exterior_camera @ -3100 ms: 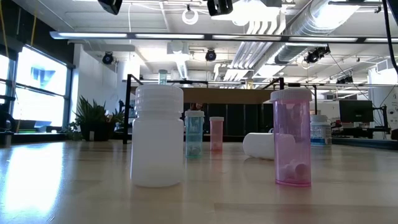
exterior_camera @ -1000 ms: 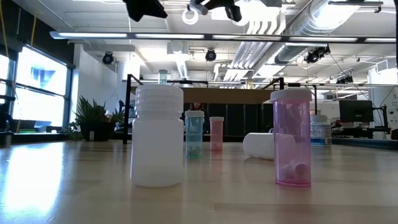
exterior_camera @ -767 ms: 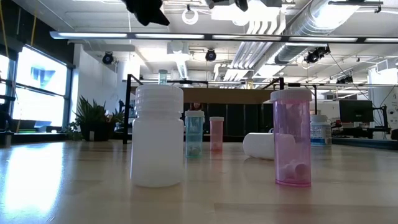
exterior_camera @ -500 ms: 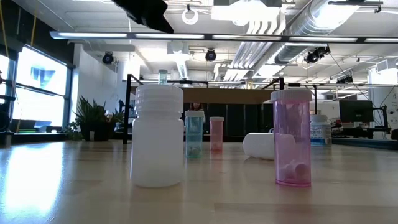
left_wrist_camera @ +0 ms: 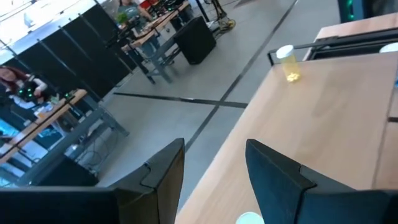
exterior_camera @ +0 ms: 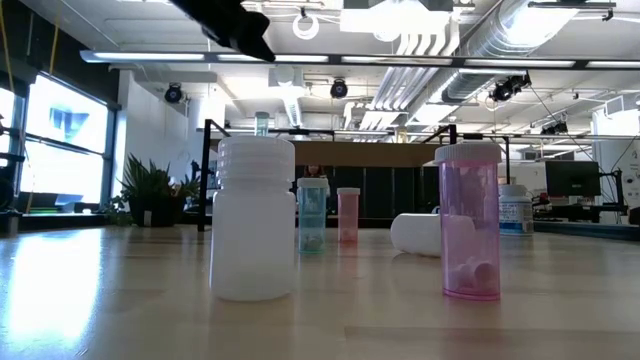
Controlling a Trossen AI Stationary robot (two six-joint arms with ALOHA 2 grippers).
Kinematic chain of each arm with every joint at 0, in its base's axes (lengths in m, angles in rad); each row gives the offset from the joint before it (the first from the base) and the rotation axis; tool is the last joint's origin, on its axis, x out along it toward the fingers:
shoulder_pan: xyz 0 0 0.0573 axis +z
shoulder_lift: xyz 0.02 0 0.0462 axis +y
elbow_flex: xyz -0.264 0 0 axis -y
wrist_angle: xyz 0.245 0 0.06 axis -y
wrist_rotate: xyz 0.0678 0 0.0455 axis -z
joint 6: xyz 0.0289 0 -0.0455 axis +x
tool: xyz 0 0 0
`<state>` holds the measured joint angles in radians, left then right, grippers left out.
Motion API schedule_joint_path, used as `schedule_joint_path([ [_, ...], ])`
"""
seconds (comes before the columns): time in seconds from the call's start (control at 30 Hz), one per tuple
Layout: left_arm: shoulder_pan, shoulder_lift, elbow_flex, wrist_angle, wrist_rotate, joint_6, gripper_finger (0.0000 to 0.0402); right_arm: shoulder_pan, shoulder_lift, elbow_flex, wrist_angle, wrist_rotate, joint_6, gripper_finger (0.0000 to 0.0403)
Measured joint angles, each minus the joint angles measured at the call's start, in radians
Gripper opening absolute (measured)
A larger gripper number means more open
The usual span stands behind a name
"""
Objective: Pick and place medicine bottles onto shelf by color
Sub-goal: Put the white yellow pill bottle on the shelf
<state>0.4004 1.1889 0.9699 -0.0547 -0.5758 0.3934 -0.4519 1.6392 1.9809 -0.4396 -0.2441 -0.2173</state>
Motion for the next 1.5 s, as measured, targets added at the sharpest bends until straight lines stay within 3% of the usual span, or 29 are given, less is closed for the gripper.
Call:
schedule_joint_path([
  [0.33, 0.054, 0.000, 0.000, -0.002, -0.013, 0.002, 0.0161, -0.062, 0.141, 0.000, 0.210, -0.078, 0.086, 0.0059],
  [0.83, 0.091, 0.000, 0.000, -0.009, -0.003, 0.002, 0.0161, -0.081, 0.172, 0.000, 0.050, -0.083, 0.056, 0.0059],
  [1.27, 0.091, 0.000, 0.000, -0.008, -0.005, 0.002, 0.0161, -0.092, 0.038, 0.000, 0.011, -0.087, -0.019, 0.0059],
  [1.5, 0.091, 0.000, 0.000, -0.008, -0.004, 0.003, 0.0161, -0.093, -0.058, -0.053, -0.129, 0.013, -0.093, 0.0059],
])
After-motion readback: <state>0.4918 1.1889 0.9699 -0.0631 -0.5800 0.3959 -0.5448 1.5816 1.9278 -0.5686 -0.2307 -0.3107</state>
